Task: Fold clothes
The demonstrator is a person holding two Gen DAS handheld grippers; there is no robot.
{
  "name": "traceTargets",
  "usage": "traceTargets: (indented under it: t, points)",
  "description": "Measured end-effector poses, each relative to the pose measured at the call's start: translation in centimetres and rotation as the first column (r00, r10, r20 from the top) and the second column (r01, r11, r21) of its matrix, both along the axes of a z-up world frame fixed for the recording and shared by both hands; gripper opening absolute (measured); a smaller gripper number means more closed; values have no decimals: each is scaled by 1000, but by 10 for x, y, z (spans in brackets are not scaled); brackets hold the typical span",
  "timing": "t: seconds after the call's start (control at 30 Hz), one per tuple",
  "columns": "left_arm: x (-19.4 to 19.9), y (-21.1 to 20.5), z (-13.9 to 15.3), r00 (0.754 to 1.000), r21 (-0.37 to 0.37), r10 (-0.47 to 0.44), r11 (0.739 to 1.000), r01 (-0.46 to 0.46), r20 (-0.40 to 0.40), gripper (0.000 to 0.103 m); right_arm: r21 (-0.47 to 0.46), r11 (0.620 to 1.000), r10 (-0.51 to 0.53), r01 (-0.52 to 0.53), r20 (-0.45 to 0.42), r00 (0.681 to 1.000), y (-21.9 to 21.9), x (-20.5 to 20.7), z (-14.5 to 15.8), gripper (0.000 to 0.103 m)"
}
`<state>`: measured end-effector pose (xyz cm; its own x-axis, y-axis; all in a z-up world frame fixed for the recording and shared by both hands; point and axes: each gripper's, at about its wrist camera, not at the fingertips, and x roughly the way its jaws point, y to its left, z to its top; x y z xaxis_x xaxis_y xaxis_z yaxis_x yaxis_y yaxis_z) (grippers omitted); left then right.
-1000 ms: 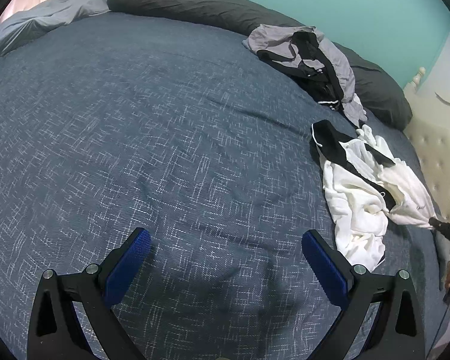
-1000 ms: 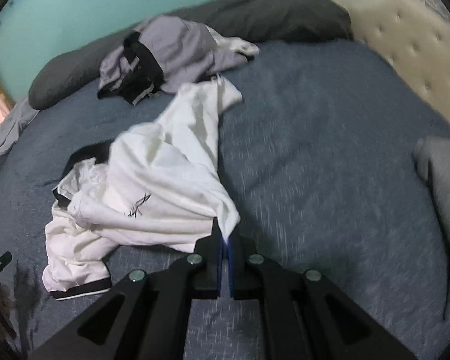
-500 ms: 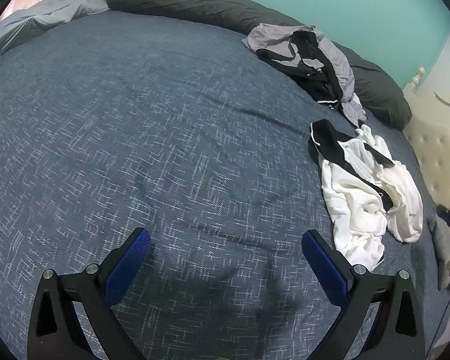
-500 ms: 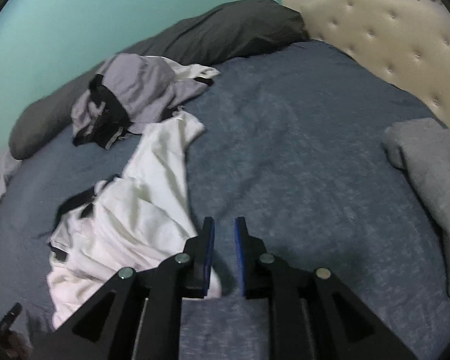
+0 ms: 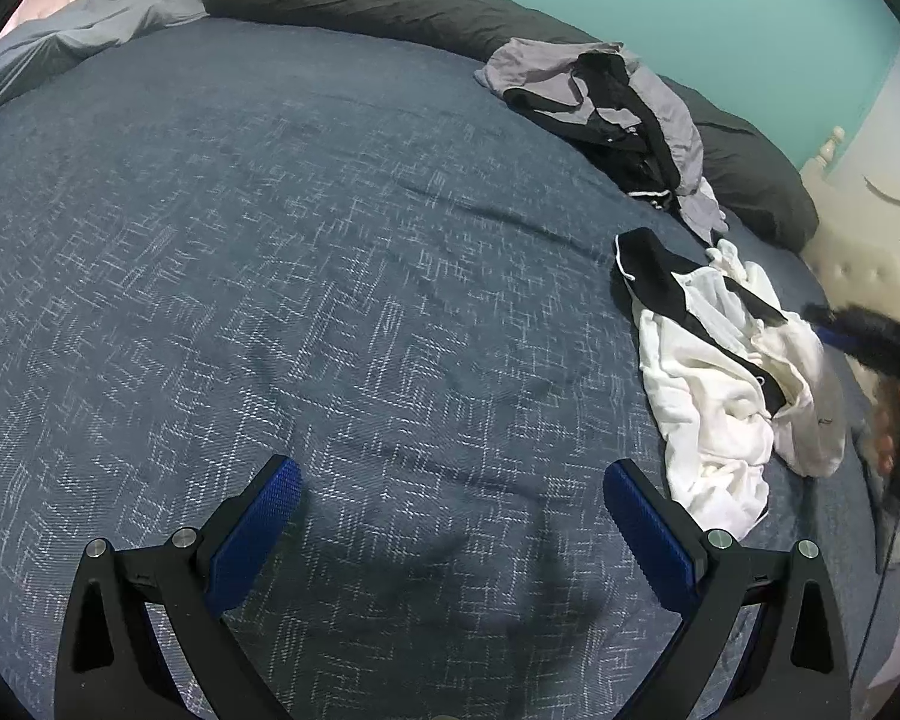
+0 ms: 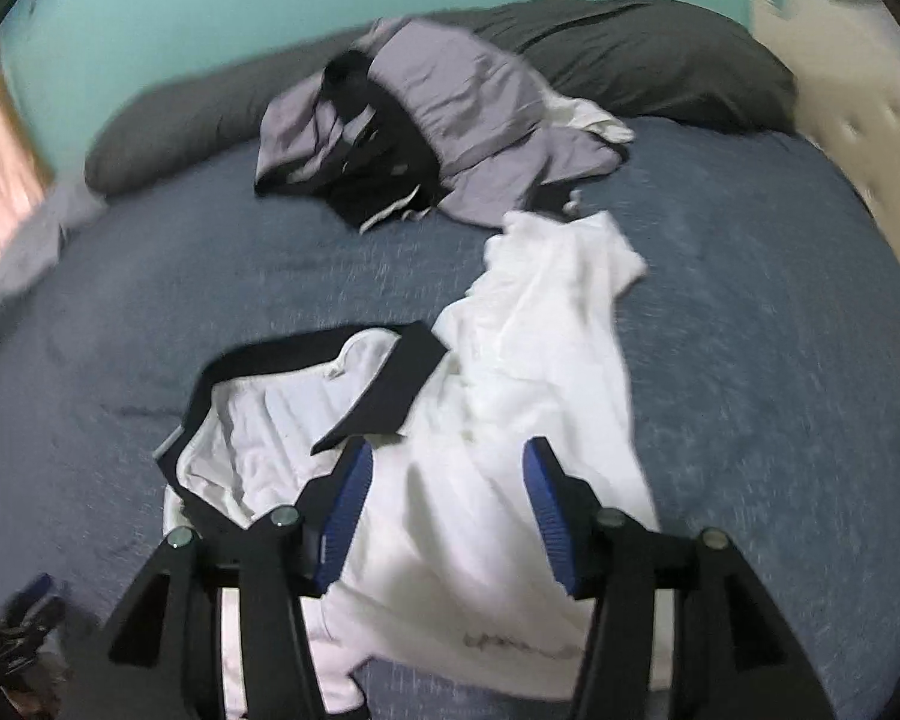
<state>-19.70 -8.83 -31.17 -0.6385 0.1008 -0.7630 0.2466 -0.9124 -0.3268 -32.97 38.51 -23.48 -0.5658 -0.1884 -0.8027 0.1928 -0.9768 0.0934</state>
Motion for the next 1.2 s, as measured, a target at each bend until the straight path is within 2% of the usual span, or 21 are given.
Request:
traceTargets:
  t: [0.3,0.5,0.67,0.73,0.8,0.87,0.97,1.2]
  points:
    - [-1,-1,-3,1000,8,-4,1000,4,6,103,123,989,86,-85,-4,996,-57,-29,-11,53]
    - [-1,-3,-4,1000,15,3,1000,-3,10,103,211,975,61,-71,50,997,-68,-40,-31,53]
    - [-2,-2,-6,1000,15,0,1000,0,14,103,262,962,64,-77,57,996,-69,-39,-43,53]
    - [-2,-1,-6,1000,13,-2,1000,1,14,103,286,954,77,-88,50,996,-68,-36,-46,49]
    - [-2,-1,-6,1000,12,0,1000,0,15,103,288,954,79,-86,37,996,-64,-33,-45,32]
    - [-2,-1,-7,1000,11,1,1000,-1,15,103,274,959,72,-75,20,997,-58,-31,-42,27]
    - [-2,0,-8,1000,10,1,1000,-1,19,103,251,966,57,-56,1,998,-48,-26,-37,12]
    - [-3,2,-9,1000,3,-4,1000,4,21,103,221,974,51,-39,-52,997,-35,-16,-28,5]
